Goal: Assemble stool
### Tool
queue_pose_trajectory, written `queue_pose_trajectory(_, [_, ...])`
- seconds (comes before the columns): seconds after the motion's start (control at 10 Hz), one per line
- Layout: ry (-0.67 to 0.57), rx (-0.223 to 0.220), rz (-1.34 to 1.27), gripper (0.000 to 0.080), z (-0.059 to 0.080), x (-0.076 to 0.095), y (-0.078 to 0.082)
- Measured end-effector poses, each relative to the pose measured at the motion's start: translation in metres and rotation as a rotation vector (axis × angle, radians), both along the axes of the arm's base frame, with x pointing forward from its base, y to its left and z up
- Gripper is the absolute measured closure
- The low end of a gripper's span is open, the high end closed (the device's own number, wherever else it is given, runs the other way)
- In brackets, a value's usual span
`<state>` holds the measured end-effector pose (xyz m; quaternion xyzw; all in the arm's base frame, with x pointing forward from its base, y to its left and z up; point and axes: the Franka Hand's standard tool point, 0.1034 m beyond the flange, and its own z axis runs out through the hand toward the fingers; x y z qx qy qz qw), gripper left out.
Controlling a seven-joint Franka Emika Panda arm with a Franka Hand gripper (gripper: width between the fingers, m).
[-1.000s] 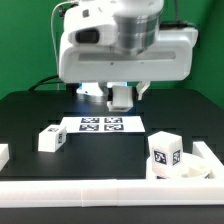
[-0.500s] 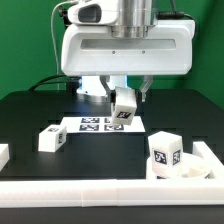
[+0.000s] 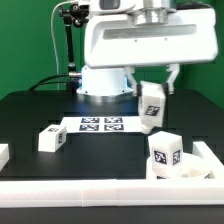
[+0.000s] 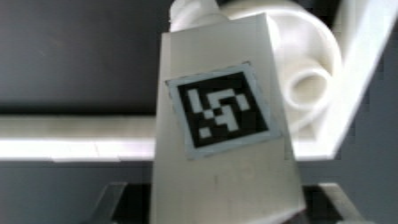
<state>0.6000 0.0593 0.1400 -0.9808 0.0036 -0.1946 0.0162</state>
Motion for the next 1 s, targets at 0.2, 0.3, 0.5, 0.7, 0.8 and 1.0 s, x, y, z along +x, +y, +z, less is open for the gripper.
queue_pose_trajectory(0.2, [-0.137, -0.026, 0.000, 0.0472, 0.001, 0.001, -0.006])
queue_pose_trajectory(0.3, [-0.206, -0.039, -0.001, 0.0472, -0.001, 0.000, -0.008])
queue_pose_trajectory(0.5, [-0.256, -0.039, 0.003, 0.0472, -0.005, 0.000, -0.001])
queue_pose_trajectory(0.7, [-0.254, -0.011, 0.013, 0.0472, -0.007, 0.008, 0.016])
queue_pose_trajectory(0.8, [-0.266, 0.006, 0.022, 0.0472, -0.005, 0.019, 0.027])
queue_pose_trajectory(1.0, [-0.286, 0.027, 0.029, 0.0472, 0.000, 0.040, 0.038])
